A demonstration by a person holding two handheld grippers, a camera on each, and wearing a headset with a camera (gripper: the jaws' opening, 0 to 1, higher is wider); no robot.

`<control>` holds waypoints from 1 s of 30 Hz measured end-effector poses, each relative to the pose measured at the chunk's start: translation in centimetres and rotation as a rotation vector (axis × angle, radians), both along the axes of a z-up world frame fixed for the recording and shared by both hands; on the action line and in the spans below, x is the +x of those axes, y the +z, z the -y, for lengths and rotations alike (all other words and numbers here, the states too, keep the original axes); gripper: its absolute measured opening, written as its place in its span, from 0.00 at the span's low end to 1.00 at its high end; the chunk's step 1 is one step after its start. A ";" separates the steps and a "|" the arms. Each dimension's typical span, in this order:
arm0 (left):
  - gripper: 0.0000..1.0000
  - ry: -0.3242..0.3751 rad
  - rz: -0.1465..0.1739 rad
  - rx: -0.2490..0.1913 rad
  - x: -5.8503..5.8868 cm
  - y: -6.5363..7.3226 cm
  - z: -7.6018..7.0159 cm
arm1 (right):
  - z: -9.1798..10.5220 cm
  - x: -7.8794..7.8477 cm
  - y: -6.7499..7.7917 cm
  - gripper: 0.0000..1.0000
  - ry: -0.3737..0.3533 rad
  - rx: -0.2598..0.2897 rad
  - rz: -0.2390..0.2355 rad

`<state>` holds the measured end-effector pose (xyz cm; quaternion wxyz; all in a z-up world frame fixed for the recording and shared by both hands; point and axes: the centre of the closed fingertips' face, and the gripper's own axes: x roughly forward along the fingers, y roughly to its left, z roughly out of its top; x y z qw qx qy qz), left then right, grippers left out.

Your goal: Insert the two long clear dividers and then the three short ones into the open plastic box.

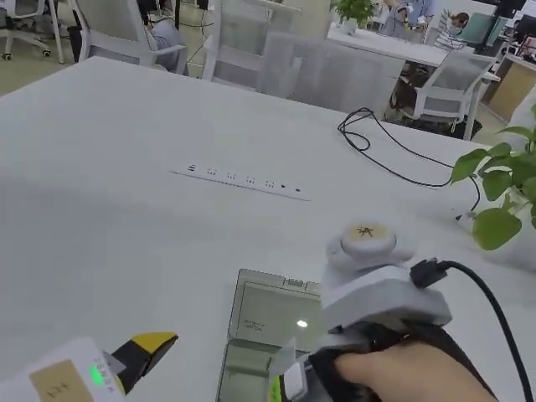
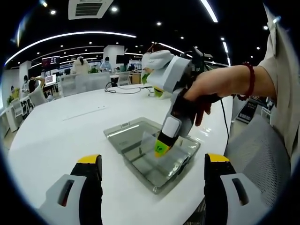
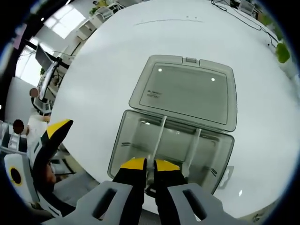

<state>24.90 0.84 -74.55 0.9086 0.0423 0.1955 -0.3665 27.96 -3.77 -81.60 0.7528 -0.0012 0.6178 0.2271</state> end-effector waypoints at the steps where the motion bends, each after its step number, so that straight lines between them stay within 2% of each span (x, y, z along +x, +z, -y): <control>1: 0.92 0.000 0.000 0.001 0.0 0.0 0.0 | -0.1 0.0 0.0 0.07 0.011 -0.010 0.005; 8: 0.92 0.005 0.008 0.002 0.1 0.1 -0.1 | -0.4 0.1 -0.3 0.07 0.026 -0.069 0.040; 11: 0.92 0.002 0.012 0.015 0.1 0.0 -0.1 | -0.6 0.2 -0.5 0.07 0.035 -0.102 0.062; 20: 0.92 0.007 0.024 0.028 0.2 0.2 -0.2 | -0.8 0.3 -2.1 0.07 0.049 -0.177 0.125; 30: 0.92 0.013 0.024 0.026 0.3 0.2 -0.4 | -0.6 0.4 -2.2 0.08 0.001 -0.139 0.097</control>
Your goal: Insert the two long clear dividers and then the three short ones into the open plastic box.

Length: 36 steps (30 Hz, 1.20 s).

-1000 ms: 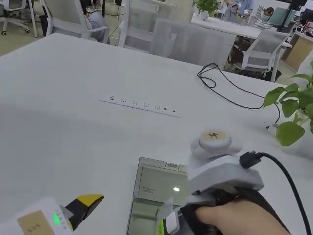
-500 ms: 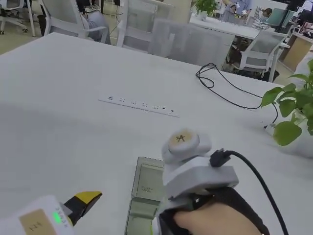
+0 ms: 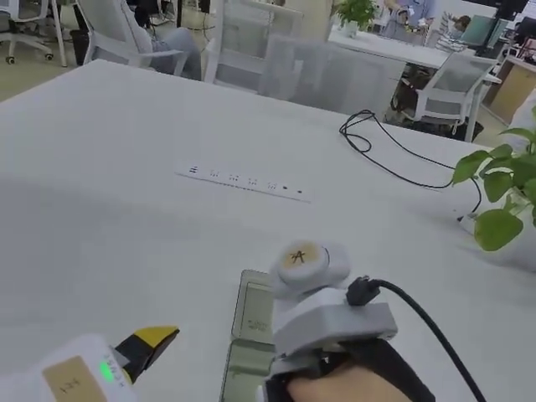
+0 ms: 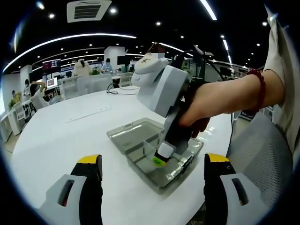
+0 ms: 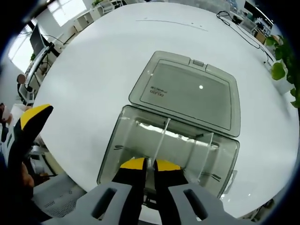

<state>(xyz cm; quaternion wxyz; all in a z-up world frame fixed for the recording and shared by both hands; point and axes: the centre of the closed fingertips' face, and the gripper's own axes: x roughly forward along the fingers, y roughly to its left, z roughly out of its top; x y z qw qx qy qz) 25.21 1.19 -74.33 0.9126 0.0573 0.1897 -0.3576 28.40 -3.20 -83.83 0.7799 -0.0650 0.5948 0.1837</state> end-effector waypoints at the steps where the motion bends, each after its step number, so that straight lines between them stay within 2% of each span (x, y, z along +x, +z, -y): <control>1: 0.92 -0.001 -0.001 0.002 0.0 0.0 0.0 | 0.0 0.0 0.0 0.08 0.001 0.006 -0.002; 8: 0.91 0.005 -0.004 0.007 0.0 0.0 -0.2 | -0.5 0.3 0.1 0.12 0.068 0.060 0.024; 11: 0.91 0.011 -0.011 0.004 0.0 0.0 -0.3 | -0.7 0.5 0.4 0.15 0.091 0.103 0.039; 14: 0.90 0.018 -0.012 0.000 0.0 0.1 -0.4 | -0.9 0.4 0.8 0.21 0.132 0.123 0.047; 16: 0.90 0.022 -0.009 0.005 -0.1 0.2 -0.5 | -1.0 0.4 1.2 0.23 0.185 0.130 0.072; 20: 0.90 0.028 -0.005 0.004 -0.2 0.5 -0.8 | -1.3 0.1 1.9 0.28 0.232 0.159 0.070; 25: 0.90 0.036 0.001 0.003 -0.3 0.8 -1.0 | -1.2 -0.3 2.8 0.33 0.338 0.162 0.098; 28: 0.90 0.038 0.007 0.003 -0.3 1.0 -1.0 | -0.9 -0.7 3.1 0.38 0.382 0.164 0.095; 31: 0.91 0.038 0.013 0.007 -0.4 1.2 -1.0 | -0.5 -0.9 3.4 0.42 0.461 0.159 0.121; 36: 0.90 0.045 0.022 0.006 -0.6 1.5 -1.1 | 0.0 -1.5 3.7 0.46 0.508 0.172 0.125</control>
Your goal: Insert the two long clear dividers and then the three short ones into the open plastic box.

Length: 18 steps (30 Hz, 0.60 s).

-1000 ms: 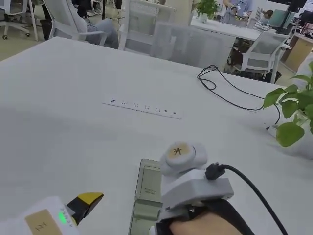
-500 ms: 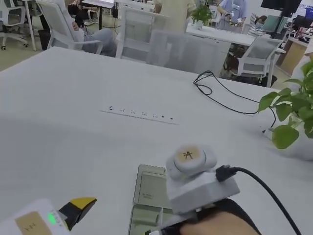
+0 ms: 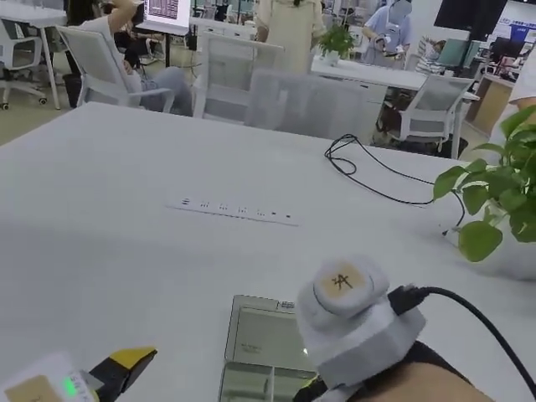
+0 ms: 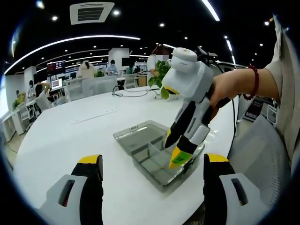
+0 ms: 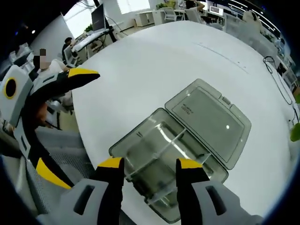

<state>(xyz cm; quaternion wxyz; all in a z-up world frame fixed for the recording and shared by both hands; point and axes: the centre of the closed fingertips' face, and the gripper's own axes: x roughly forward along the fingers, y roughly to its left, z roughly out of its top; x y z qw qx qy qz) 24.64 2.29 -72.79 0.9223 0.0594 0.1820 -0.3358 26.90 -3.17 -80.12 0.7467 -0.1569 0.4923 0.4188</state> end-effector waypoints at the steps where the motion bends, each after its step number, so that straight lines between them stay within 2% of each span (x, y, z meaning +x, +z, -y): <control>1: 0.90 0.001 0.000 0.002 0.0 0.0 0.0 | 0.1 -0.1 0.1 0.46 0.015 0.000 0.007; 8: 0.90 0.015 -0.009 0.018 -0.2 -0.1 -0.2 | 1.5 -0.5 0.7 0.48 0.083 0.010 0.045; 14: 0.88 0.023 0.002 0.025 -0.3 0.1 -0.1 | 2.9 -1.0 1.6 0.49 0.093 0.063 0.058; 18: 0.88 0.029 0.008 0.027 -0.3 0.2 0.0 | 4.0 -1.3 2.0 0.49 0.104 0.074 0.074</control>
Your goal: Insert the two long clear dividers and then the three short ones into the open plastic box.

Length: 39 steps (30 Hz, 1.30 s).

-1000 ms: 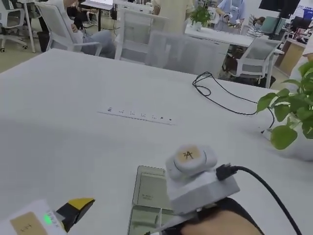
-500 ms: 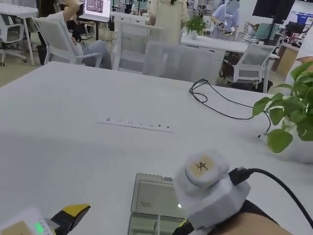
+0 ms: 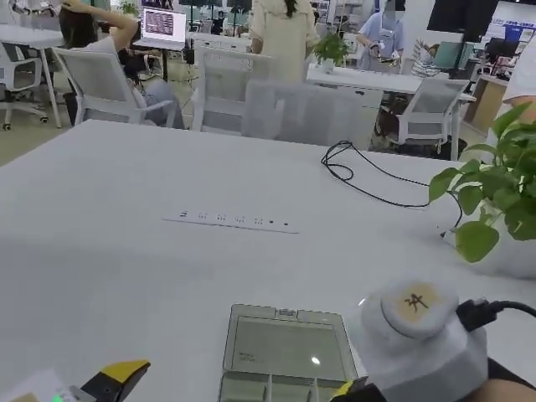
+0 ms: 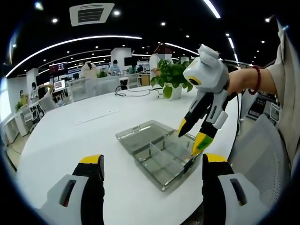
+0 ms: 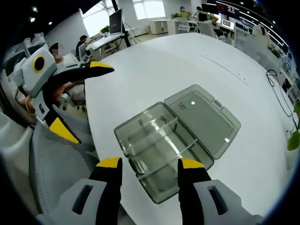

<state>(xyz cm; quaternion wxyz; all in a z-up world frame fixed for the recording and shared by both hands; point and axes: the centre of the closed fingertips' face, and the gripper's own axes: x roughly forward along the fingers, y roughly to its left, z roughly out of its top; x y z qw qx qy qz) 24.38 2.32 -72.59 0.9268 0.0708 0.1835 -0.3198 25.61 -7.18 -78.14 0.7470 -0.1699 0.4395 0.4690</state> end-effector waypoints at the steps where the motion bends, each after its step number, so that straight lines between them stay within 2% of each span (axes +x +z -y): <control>1: 0.88 0.000 0.000 0.000 0.0 0.0 0.0 | 0.4 -0.1 0.1 0.49 0.006 0.003 0.008; 9: 0.88 0.003 -0.005 0.008 -0.4 -0.1 0.3 | 3.0 -0.8 -0.4 0.50 0.043 -0.023 0.024; 13: 0.88 0.009 -0.007 0.015 -0.5 -0.2 0.2 | 4.3 -1.1 -0.9 0.50 0.069 -0.051 0.043; 17: 0.88 0.015 -0.011 0.018 -0.5 -0.3 0.1 | 5.3 -1.2 -1.6 0.50 0.079 -0.075 0.041; 20: 0.87 0.018 -0.015 0.024 -0.6 -0.4 0.1 | 6.6 -1.3 -2.5 0.50 0.104 -0.122 0.039; 26: 0.87 0.029 -0.020 0.031 -0.6 -0.5 -0.2 | 8.2 -1.3 -3.9 0.49 0.158 -0.167 0.040; 28: 0.86 0.034 -0.021 0.033 -0.6 -0.5 -0.4 | 8.8 -1.3 -4.3 0.48 0.196 -0.192 0.056; 34: 0.86 0.044 -0.028 0.039 -0.6 -0.7 -0.6 | 9.9 -0.8 -5.3 0.46 0.229 -0.210 0.066; 39: 0.85 0.051 -0.034 0.040 -0.6 -0.8 -0.6 | 10.6 -0.8 -6.1 0.43 0.302 -0.216 0.083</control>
